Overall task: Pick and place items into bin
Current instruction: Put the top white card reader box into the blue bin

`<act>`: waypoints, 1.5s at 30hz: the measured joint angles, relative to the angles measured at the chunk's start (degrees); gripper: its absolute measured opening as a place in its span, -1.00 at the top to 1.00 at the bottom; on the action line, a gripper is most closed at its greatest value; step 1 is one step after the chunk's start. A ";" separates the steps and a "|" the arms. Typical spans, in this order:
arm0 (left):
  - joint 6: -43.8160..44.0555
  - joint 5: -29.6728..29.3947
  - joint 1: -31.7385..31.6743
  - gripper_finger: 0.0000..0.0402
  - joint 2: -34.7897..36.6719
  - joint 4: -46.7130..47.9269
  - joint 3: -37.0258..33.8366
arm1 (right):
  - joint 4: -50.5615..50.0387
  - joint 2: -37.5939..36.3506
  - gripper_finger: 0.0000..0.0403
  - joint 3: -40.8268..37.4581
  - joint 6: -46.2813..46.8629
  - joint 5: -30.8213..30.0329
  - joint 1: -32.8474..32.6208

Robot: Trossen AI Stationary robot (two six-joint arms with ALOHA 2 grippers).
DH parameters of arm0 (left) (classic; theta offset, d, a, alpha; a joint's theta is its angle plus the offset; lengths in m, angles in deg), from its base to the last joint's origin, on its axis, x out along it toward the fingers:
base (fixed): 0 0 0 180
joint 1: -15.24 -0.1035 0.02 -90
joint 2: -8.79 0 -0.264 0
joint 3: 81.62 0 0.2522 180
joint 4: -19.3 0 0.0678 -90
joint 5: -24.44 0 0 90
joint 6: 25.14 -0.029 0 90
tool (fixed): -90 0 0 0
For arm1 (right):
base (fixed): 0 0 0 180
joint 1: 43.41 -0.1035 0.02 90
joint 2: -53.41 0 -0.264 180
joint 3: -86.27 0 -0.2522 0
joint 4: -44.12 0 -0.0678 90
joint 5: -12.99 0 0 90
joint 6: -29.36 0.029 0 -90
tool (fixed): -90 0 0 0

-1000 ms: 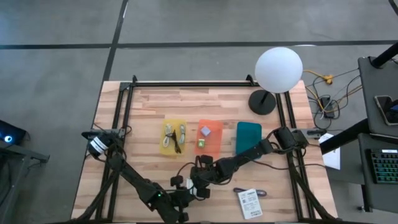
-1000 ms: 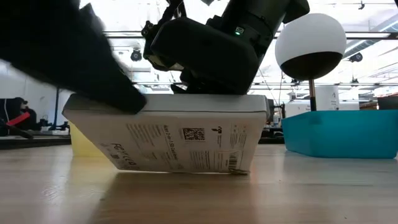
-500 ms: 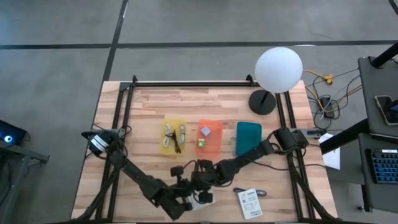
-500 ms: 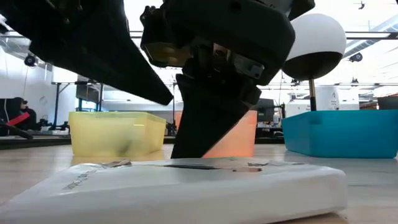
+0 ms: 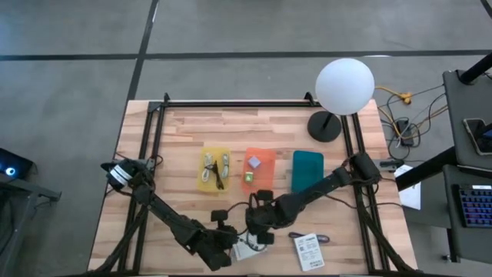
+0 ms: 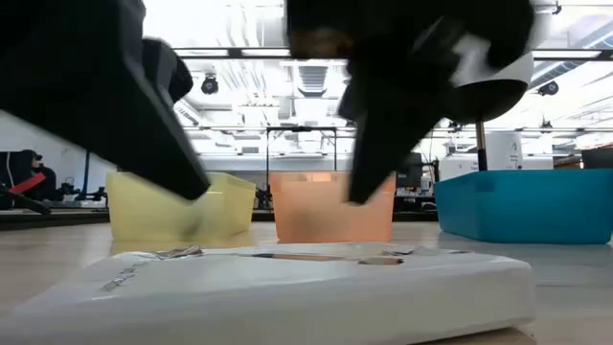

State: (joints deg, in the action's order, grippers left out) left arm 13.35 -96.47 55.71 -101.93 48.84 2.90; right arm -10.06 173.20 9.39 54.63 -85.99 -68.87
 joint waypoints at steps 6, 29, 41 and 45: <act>-1.91 2.45 -0.44 0.95 -0.07 -2.10 -1.80 | 0.02 -1.54 0.94 -1.57 4.82 10.73 -3.01; -1.38 -0.09 -0.75 0.95 -0.09 -8.68 -4.20 | 13.14 4.17 0.94 -1.96 21.41 26.76 -5.82; -1.32 2.85 -2.56 0.95 -2.03 -7.70 -4.50 | 14.90 4.96 0.94 -1.96 20.79 19.46 -5.73; -0.50 4.76 -2.46 0.95 -2.31 -7.55 -4.34 | 14.60 4.96 0.94 -1.96 20.39 16.29 -5.12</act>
State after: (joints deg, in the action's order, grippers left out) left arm 12.86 -91.71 53.25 -104.24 41.29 -1.45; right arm 4.54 178.16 7.43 75.02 -69.70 -74.00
